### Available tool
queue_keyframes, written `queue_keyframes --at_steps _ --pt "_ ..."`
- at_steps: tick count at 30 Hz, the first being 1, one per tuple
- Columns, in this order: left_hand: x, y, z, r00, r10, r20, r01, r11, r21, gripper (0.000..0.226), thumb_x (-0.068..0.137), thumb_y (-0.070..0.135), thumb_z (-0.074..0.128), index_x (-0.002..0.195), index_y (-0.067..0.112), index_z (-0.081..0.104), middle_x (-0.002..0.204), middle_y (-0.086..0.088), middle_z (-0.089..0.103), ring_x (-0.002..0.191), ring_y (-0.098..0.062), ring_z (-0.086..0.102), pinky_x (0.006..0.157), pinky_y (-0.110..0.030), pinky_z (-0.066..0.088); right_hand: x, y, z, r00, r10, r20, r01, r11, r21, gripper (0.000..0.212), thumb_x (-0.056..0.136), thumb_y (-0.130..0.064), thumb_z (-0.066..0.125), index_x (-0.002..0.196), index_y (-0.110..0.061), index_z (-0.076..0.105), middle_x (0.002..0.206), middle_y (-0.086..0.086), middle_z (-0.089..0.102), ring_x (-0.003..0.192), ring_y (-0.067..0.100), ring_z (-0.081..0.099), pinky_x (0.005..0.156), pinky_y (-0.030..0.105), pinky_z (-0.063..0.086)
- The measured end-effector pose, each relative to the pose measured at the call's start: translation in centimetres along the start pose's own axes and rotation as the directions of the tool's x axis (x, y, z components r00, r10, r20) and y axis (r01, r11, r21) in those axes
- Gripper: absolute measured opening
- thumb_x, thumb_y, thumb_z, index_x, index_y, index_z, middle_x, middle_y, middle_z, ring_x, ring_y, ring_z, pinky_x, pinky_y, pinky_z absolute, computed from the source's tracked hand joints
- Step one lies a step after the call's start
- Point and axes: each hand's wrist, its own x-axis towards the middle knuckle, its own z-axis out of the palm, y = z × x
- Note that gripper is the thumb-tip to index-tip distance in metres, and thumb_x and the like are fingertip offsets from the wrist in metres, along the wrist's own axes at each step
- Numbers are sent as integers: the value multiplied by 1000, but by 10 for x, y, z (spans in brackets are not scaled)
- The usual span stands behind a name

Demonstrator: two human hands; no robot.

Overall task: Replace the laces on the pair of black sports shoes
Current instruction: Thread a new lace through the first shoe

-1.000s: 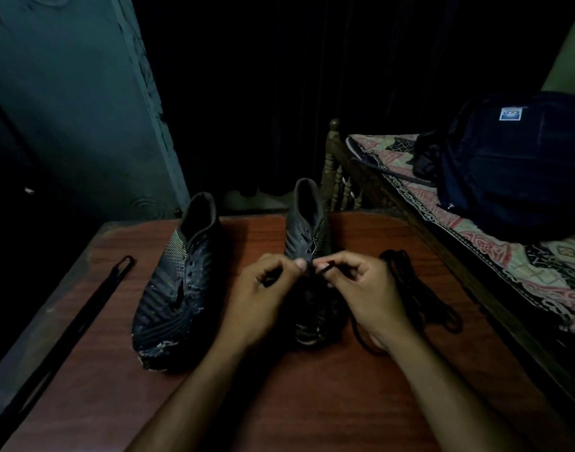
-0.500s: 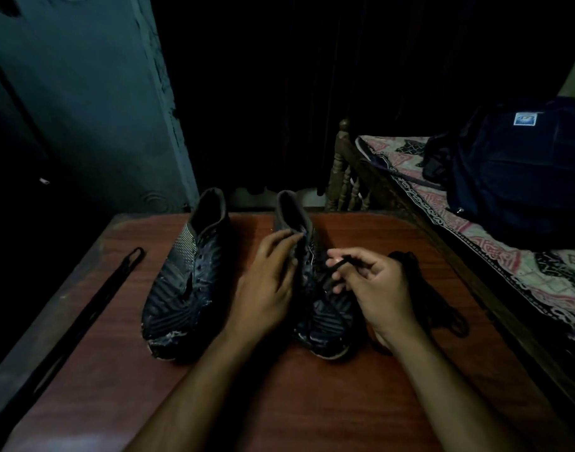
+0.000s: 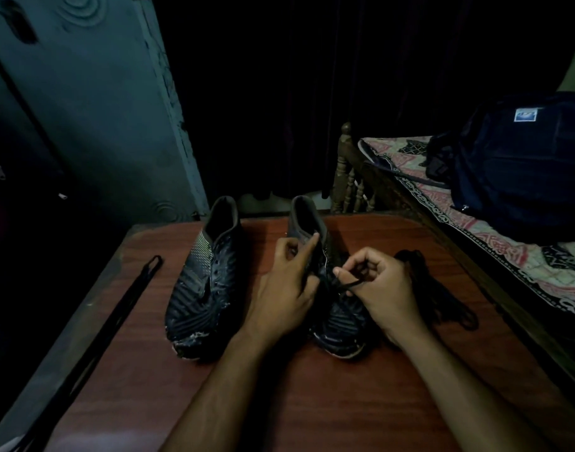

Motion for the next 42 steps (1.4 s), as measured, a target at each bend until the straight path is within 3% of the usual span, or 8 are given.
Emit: queue_keyframes --at_steps 6,9,12,19,24,36,40,42 --pt "-2 -2 -5 993 -93 69 95 995 -27 78 94 45 54 159 51 12 115 6 38 99 -16 53 82 -29 41 2 3 1 999 -2 52 4 1000 -29 22 89 -9 71 87 -29 61 71 0 62 68 23 64 66 54 58" --pt "-2 0 -6 998 -61 -1 61 992 -107 52 91 35 61 137 43 39 108 10 60 89 -8 59 75 -27 41 2 1 0 997 1 71 1 999 -34 25 90 -8 69 89 -31 61 71 0 61 68 18 63 66 50 59" --pt "-3 0 -6 993 -102 -58 81 955 -284 21 93 26 58 109 33 44 80 4 63 69 -9 59 65 -35 43 2 2 -1 997 -5 77 12 996 -85 23 90 -9 69 89 -31 61 72 -2 61 71 16 63 71 53 58" --pt "-3 -8 -9 993 -112 31 113 870 -479 13 100 28 55 109 28 46 89 -9 66 76 -28 60 77 -50 52 3 2 0 996 6 85 4 993 -117 25 92 -11 67 98 -35 68 73 -8 60 74 13 64 72 52 58" --pt "-2 -11 -9 990 -112 82 139 789 -598 26 89 39 60 106 24 47 91 -2 64 78 -15 55 76 -45 47 0 -1 -2 988 -86 131 111 974 -199 17 87 -13 77 96 -28 80 88 -18 66 85 5 66 71 21 52" --pt "-3 -9 -9 995 -53 90 99 754 -649 16 94 26 67 98 30 53 85 4 60 74 -9 56 69 -29 46 0 -1 0 998 53 35 -42 962 -271 12 82 -24 78 75 -29 70 71 -7 69 68 7 65 65 34 55" --pt "-3 -9 -6 996 -67 57 87 759 -645 32 86 41 77 98 25 52 86 -21 60 74 -19 53 70 -38 45 1 -1 0 997 48 54 -31 962 -271 10 83 -23 77 76 -26 71 72 -7 69 68 8 65 62 31 53" --pt "-4 -11 -5 997 -57 45 72 758 -648 27 89 34 78 98 25 53 79 -14 59 72 -20 52 70 -38 45 1 -1 -1 997 50 57 -33 963 -268 10 83 -23 77 76 -26 71 72 -7 69 68 9 64 62 30 52"
